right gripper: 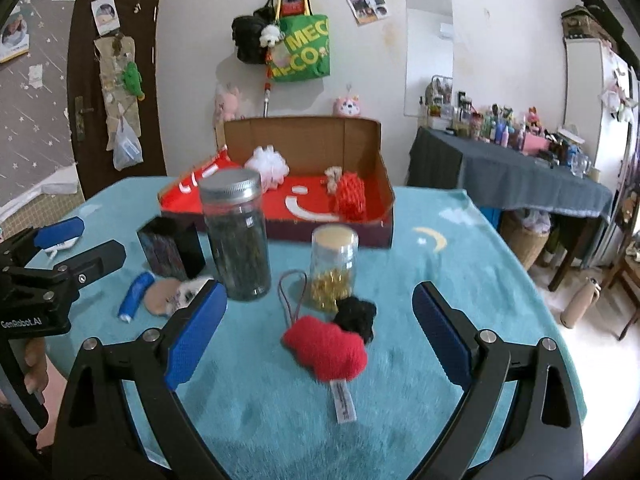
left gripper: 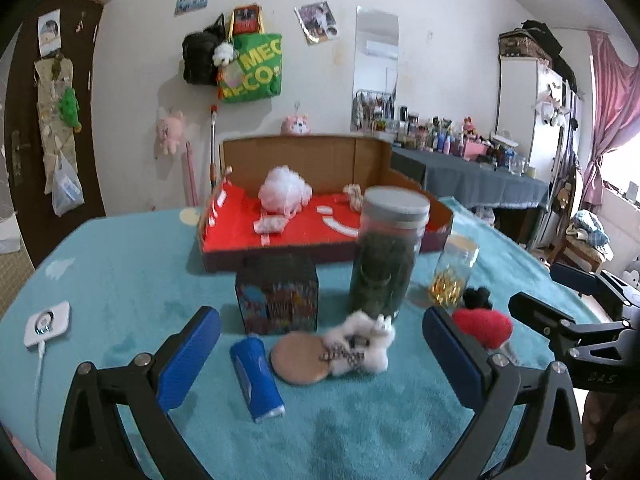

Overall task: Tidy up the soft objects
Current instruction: 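Withdraw both tools from the box toward the remaining items, then grasp the blue roll with the left gripper while the right grasps the red heart plush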

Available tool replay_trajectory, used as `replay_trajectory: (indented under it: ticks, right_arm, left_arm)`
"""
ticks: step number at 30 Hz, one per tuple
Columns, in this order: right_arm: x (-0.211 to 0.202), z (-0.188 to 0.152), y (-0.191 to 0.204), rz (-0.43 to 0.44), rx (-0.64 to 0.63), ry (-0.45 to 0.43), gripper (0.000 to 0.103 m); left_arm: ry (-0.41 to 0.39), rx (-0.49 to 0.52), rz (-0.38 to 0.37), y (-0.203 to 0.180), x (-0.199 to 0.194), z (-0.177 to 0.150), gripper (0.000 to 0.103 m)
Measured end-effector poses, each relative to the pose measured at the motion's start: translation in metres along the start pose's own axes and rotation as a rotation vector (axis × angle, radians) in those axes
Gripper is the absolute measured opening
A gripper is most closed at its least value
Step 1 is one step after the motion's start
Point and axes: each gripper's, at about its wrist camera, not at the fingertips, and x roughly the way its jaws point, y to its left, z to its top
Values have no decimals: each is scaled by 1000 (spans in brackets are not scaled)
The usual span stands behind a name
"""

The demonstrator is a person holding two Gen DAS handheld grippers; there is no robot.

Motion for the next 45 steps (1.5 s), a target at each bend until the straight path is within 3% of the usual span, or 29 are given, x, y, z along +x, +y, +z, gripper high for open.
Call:
replay_trajectory:
  ticks: [17,20,22,24,25,26,27,31,40,45]
  right_arm:
    - [44,-31,-5,-2,15,136,95]
    - [53,-34,-4,-5,5,164,95]
    - [57,-35,-4,0,0,173,91]
    - [60,-36,-3,1,-10,182,77]
    - [62,-37,-3,6,-12,190,61]
    - [64,-38,-3,2,-13,198,55]
    - [64,-38,-3,0,-16,196,55]
    - [56,-39,-6,38,-1,165,47]
    - [41,-31,-1,88,10,113,46]
    - [39,-28,-2,113,36,111,46]
  left_arm:
    - [169,-50,78,37,37,-28,101]
    - [213,-60,70,43,47,-31,84]
    - [244,-64,58,46,53,-34,67]
    - [273,-80,20,48,59,-38,60]
    - [262,-82,18,49,58,-38,52]
    - [258,-75,10,47,57,-37,45]
    - [257,-68,-6,46,56,-37,36]
    - [235,-73,-12,42,48,-33,32]
    - [172,-31,-64,25,28,-18,30]
    - [176,-41,-165,16,26,-12,29]
